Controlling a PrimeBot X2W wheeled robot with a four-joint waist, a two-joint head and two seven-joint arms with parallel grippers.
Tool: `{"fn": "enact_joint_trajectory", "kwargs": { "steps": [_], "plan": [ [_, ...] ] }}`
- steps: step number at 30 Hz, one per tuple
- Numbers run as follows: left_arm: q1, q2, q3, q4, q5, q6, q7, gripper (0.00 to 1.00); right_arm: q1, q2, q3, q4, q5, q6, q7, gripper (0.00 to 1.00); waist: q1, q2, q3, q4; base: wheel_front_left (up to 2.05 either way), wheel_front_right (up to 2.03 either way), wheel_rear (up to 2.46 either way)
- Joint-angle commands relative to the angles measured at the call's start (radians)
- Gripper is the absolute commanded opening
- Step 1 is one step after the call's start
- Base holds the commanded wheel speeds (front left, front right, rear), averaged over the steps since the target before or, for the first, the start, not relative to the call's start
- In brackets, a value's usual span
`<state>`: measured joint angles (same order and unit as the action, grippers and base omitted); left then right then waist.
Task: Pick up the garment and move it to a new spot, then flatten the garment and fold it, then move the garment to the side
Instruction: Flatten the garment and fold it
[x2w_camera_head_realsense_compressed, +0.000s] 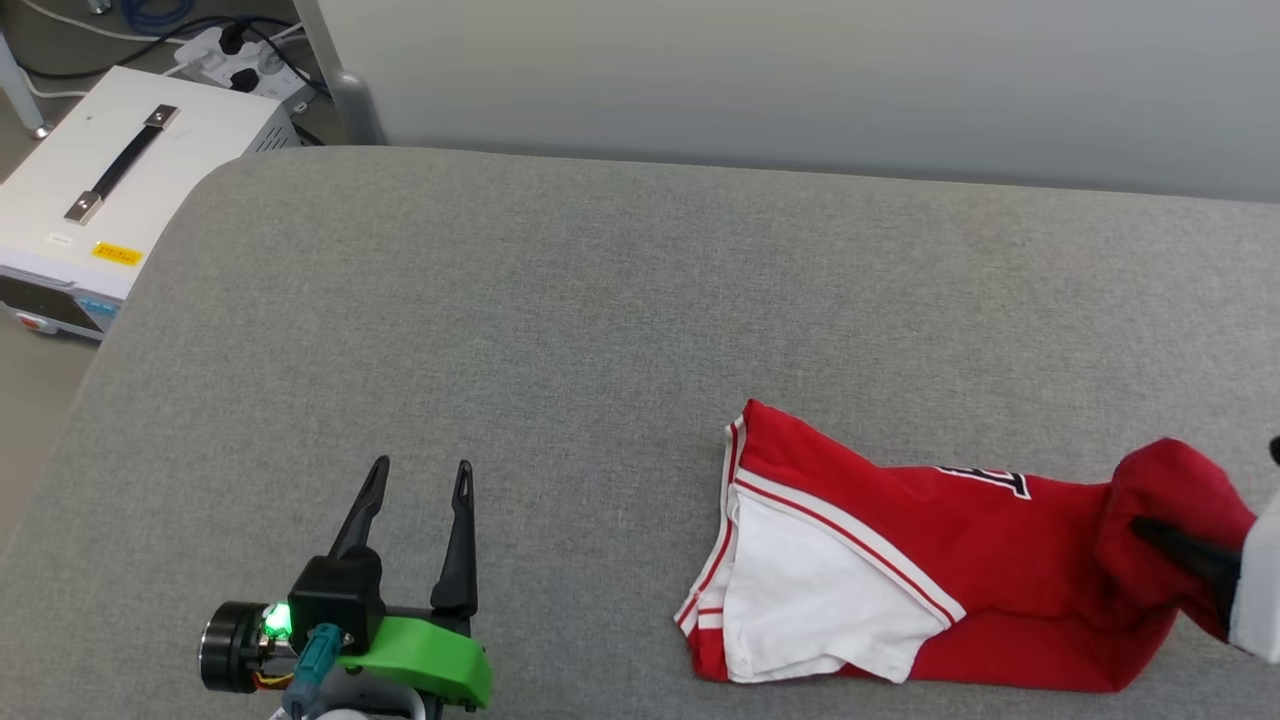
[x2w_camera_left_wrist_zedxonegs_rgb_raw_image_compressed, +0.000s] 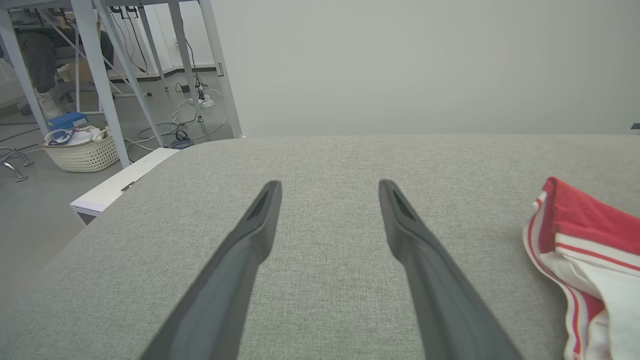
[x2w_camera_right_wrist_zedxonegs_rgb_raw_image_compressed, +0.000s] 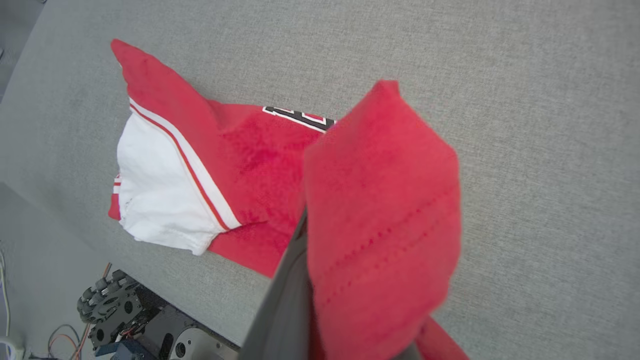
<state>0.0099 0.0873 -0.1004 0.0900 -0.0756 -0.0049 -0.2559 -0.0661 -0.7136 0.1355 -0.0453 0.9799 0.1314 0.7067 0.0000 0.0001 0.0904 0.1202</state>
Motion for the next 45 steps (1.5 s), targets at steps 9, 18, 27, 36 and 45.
{"fn": "enact_joint_trajectory", "kwargs": {
  "steps": [9,18,27,36,45],
  "plan": [
    [-0.022,-0.017,0.001,0.003,0.018,-0.017,-0.006,1.00,-0.150,0.122,0.165,-0.035,-0.089,-0.001,0.080,0.00,0.0000,-0.0001,0.044,0.039,0.00,0.00,0.00],
    [-0.058,-0.025,0.001,0.003,0.022,-0.022,-0.006,1.00,-0.310,0.201,0.380,0.048,-0.137,-0.001,0.067,0.00,0.0000,-0.0001,0.089,0.065,0.00,0.00,0.00],
    [-0.087,-0.031,-0.005,0.004,0.023,-0.024,-0.006,1.00,-0.476,0.282,0.568,0.219,-0.193,-0.001,-0.011,0.00,0.0000,-0.0001,0.129,0.077,0.00,0.00,0.00],
    [-0.090,-0.035,-0.011,0.018,0.019,-0.016,-0.006,1.00,-0.514,0.278,0.696,0.358,-0.220,-0.001,-0.168,1.00,0.0000,-0.0001,0.112,0.078,0.00,0.00,0.00],
    [-0.038,-0.034,0.024,0.014,0.027,-0.011,-0.006,1.00,-0.408,0.167,0.560,0.197,-0.239,-0.001,-0.402,1.00,0.0000,-0.0001,0.028,0.025,0.00,0.00,0.00]
  ]
}}
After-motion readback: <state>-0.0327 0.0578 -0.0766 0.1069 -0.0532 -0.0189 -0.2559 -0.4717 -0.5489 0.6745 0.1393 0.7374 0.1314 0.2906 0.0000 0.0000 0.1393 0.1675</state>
